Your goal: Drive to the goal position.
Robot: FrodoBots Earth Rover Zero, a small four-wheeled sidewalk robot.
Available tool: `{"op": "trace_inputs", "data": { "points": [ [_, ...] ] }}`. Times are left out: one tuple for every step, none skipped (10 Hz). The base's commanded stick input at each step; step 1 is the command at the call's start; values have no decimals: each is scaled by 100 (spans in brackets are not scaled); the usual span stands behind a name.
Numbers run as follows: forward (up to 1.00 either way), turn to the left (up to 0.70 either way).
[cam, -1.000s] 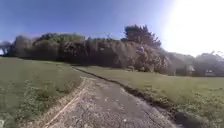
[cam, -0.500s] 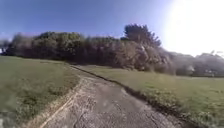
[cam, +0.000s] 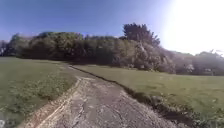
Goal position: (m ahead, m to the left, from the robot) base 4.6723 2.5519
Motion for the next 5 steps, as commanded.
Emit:
{"op": "trace_inputs", "data": {
  "points": [
    [50,0],
    [50,0],
    [50,0],
    [50,0],
    [50,0]
  ]
}}
